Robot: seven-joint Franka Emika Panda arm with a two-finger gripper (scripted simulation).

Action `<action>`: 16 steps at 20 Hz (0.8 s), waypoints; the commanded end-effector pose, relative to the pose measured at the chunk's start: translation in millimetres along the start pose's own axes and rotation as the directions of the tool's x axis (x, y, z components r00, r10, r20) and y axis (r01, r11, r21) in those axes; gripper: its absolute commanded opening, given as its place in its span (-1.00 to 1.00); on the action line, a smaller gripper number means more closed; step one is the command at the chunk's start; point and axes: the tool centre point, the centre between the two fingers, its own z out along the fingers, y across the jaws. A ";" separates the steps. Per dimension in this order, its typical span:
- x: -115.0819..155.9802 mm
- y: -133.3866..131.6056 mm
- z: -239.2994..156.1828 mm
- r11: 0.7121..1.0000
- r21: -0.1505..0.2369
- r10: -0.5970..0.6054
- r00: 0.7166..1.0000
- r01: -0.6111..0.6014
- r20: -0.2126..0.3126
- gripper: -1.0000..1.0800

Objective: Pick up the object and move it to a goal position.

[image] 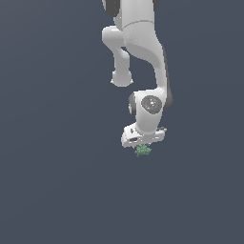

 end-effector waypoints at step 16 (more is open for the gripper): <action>-11.8 21.7 -20.0 1.000 0.000 -0.001 1.000 0.001 0.000 -1.00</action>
